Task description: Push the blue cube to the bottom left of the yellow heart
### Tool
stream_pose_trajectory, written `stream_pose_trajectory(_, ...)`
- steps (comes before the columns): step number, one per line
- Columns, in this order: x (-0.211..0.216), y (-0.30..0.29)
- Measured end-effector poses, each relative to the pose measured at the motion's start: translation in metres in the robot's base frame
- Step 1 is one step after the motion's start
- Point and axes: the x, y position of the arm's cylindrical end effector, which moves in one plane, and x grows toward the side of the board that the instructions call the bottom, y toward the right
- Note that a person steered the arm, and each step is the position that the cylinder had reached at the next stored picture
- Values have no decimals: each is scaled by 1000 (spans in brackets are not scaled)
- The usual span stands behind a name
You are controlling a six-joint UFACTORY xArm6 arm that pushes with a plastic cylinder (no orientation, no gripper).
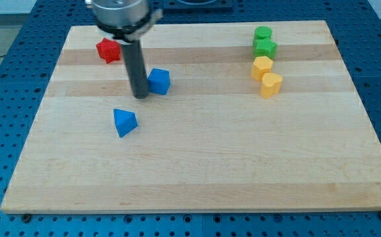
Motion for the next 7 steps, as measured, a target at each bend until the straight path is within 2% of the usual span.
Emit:
stream_pose_trajectory(1,-53,4)
stream_pose_trajectory(2,-1,60)
stream_pose_trajectory(3,21,77)
stream_pose_trajectory(5,44,105)
stream_pose_trajectory(6,44,88)
stream_pose_trajectory(7,71,121)
